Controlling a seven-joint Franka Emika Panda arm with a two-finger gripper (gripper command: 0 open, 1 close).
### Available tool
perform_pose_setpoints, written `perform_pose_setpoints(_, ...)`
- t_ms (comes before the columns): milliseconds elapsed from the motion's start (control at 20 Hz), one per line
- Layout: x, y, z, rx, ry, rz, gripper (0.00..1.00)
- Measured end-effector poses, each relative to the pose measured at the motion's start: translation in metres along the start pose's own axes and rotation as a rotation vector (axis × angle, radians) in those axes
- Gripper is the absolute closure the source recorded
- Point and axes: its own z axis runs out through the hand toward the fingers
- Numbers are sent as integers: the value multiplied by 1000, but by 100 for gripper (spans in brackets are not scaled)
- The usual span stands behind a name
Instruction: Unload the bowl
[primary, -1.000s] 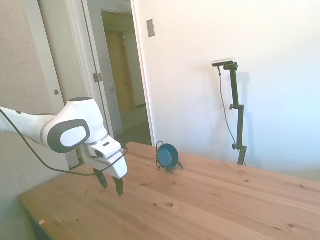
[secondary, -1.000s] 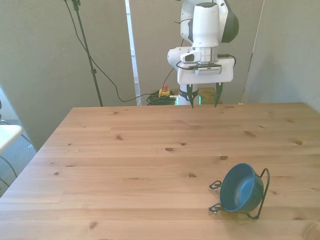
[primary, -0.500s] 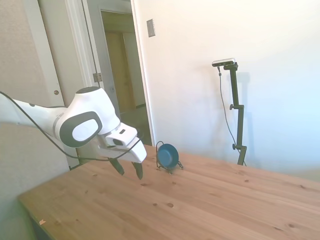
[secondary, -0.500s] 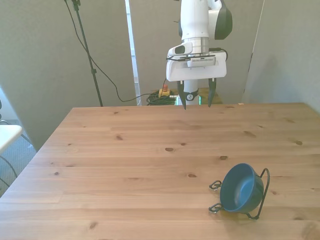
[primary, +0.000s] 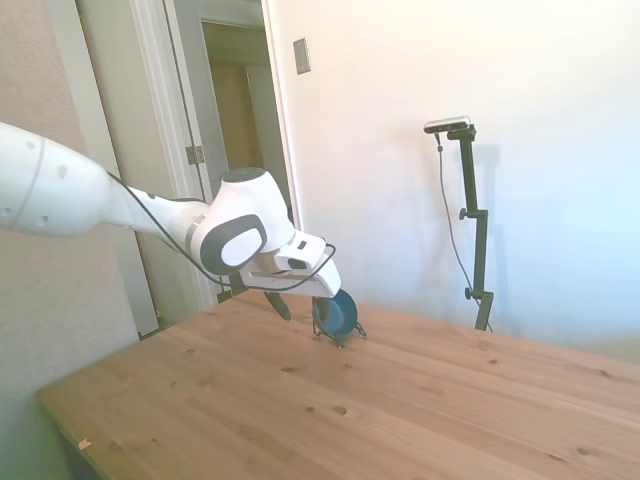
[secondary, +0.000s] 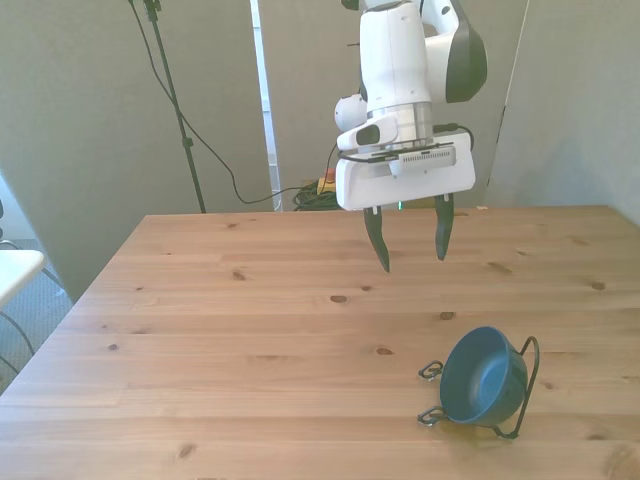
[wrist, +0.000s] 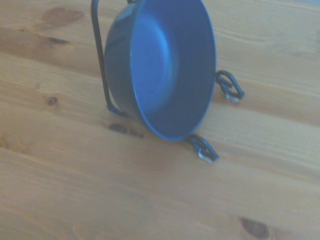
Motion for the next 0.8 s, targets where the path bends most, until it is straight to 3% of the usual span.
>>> perform_pose_setpoints(450,17,-24,8,42,5,-53,0)
perform_pose_setpoints(800,22,-42,36,103,8,-129,0)
